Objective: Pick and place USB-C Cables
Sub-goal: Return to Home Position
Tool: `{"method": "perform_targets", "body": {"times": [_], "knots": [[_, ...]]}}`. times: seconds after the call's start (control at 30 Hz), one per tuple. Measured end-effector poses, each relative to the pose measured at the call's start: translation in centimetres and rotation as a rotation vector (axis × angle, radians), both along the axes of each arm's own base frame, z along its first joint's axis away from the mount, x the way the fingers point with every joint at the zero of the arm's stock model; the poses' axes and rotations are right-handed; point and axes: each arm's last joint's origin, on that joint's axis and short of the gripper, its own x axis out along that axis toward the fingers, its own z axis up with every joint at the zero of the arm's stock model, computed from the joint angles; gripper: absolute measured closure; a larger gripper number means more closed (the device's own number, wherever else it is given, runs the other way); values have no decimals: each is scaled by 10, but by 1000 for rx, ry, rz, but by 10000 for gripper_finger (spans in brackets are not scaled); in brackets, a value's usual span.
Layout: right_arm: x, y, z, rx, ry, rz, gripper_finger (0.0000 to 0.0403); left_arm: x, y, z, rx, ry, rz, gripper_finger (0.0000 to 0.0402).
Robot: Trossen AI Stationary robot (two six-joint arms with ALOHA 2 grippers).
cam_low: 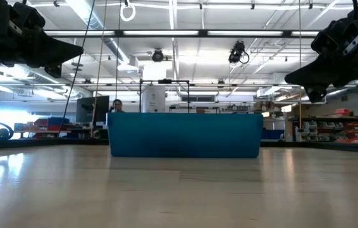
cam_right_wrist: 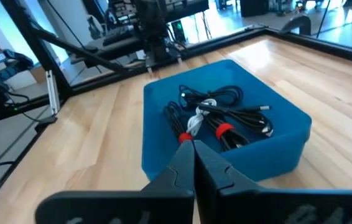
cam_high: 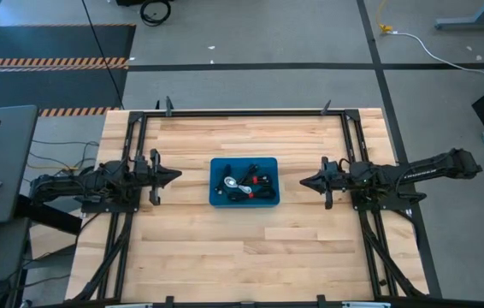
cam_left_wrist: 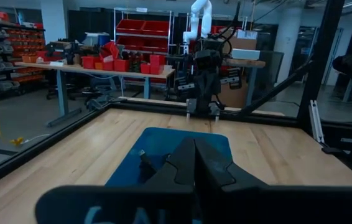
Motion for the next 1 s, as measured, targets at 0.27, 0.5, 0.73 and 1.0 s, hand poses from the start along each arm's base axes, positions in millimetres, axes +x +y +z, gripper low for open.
{"method": "perform_targets", "body": {"times": [0.27, 0.5, 0.73, 1.0], "knots": [[-3, 1, 6, -61, -59, 19, 403, 0, 0, 0, 1, 4, 2, 398], [-9, 0, 7, -64, -63, 4, 402, 0, 0, -1, 1, 10, 2, 399], [-17, -1, 9, -64, -94, -15, 402, 0, 0, -1, -3, 13, 3, 399], [-22, -2, 14, -86, -151, -17, 402, -1, 0, 1, -4, 13, 2, 399]]}}
